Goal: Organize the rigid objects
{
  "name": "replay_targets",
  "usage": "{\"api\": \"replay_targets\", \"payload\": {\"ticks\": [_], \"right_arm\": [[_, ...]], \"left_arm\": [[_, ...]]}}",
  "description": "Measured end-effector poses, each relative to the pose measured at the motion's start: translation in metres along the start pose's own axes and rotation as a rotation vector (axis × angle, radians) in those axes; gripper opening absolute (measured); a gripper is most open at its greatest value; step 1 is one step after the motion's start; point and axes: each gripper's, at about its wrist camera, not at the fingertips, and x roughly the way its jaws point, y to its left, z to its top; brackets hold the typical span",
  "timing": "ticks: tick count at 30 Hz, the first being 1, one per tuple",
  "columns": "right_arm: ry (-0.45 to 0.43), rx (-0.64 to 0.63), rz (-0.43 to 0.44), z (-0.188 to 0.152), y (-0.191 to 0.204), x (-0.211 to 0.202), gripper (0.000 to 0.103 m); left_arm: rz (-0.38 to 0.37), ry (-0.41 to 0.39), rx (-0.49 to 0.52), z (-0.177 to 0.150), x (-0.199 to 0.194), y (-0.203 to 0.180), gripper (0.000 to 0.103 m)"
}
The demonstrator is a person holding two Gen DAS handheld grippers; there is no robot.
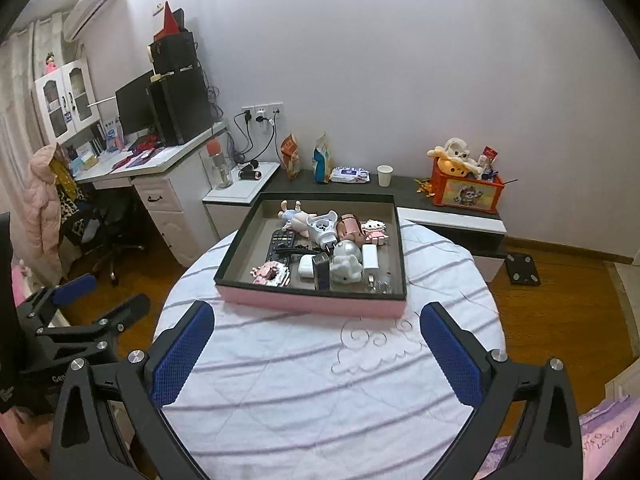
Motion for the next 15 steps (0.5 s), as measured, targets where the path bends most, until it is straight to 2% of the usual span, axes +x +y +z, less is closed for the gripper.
{"api": "replay_targets", "payload": {"ticks": [6, 15], "right_arm": [[-0.046, -0.004, -0.014, -0.018, 0.003, -0.039, 0.103], [-0.091, 0.015, -0.023, -0.036, 0.004, -0.071, 0.103]], "left_arm": [[-0.008, -0.033, 0.009, -0.013, -0.033, -0.005, 0.103], [-0.01, -0.096, 0.032, -0.024, -0.077, -0.019, 0.103]]}}
